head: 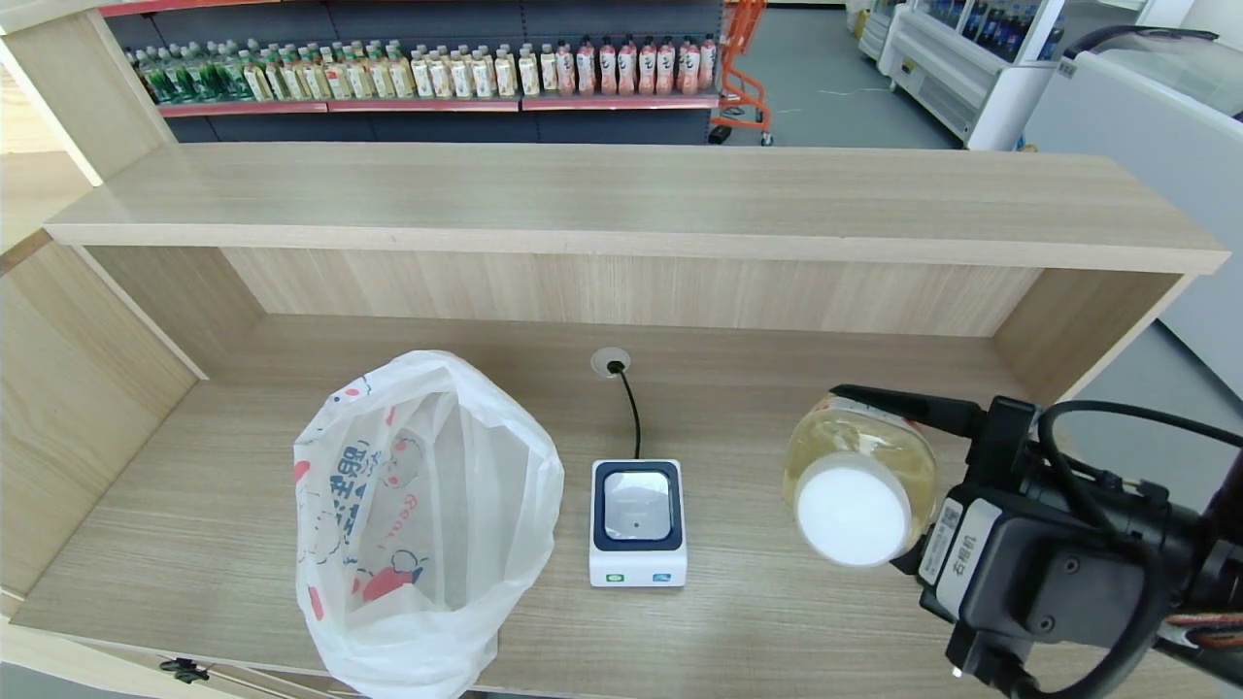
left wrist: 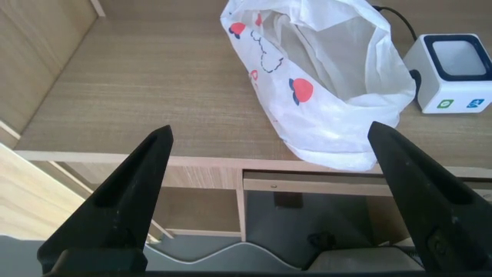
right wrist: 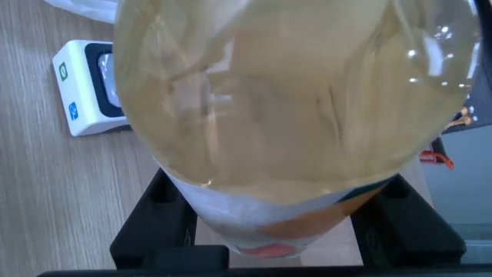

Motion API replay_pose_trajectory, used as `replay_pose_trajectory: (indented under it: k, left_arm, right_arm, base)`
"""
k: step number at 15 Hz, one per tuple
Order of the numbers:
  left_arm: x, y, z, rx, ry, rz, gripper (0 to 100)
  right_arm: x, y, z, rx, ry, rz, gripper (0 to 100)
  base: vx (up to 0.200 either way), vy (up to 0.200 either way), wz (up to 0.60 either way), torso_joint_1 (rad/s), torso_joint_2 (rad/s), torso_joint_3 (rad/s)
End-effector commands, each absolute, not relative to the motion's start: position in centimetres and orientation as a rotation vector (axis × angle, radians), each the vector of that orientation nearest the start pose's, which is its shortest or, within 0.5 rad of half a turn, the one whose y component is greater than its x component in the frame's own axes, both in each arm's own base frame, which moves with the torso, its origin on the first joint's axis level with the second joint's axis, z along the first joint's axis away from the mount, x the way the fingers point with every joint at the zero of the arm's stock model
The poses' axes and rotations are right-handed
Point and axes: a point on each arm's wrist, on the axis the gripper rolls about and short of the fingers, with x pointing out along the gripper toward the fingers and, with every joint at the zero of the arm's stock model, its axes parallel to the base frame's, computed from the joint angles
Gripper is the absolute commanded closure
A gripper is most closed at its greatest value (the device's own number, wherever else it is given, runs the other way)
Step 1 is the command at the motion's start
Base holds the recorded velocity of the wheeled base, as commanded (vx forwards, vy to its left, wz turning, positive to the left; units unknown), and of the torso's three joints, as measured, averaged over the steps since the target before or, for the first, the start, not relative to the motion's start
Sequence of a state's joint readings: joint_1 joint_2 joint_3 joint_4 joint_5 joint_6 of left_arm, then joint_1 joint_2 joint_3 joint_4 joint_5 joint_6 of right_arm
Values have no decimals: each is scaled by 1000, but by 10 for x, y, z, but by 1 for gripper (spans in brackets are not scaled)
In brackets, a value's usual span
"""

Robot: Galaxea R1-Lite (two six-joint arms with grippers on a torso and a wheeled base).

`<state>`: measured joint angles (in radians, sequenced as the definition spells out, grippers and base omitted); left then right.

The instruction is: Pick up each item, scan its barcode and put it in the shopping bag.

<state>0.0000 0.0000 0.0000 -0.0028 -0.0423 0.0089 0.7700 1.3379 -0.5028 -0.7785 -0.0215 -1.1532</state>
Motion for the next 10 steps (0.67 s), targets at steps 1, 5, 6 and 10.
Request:
replay_pose_trajectory:
  k: [1, 5, 6, 10]
  left_arm:
    - [-23, -1, 76, 9, -2, -41, 0]
    - [-23, -1, 76, 9, -2, -43, 0]
    - [-23, -1, 76, 9, -2, -41, 0]
    - [-23, -1, 76, 9, -2, -43, 0]
  right_arm:
    - [150, 147, 207, -1118, -388, 703, 100]
    - [158, 163, 200, -1105, -419, 706, 100]
    - [160, 169, 199, -1094, -429, 698, 100]
    - [173, 186, 185, -1077, -425, 695, 100]
  base:
    - [0, 200, 0, 7, 2, 2]
    - [0, 200, 0, 4, -1, 1]
    - [0, 200, 0, -2, 2, 2]
    - [0, 200, 0, 1, 2, 7]
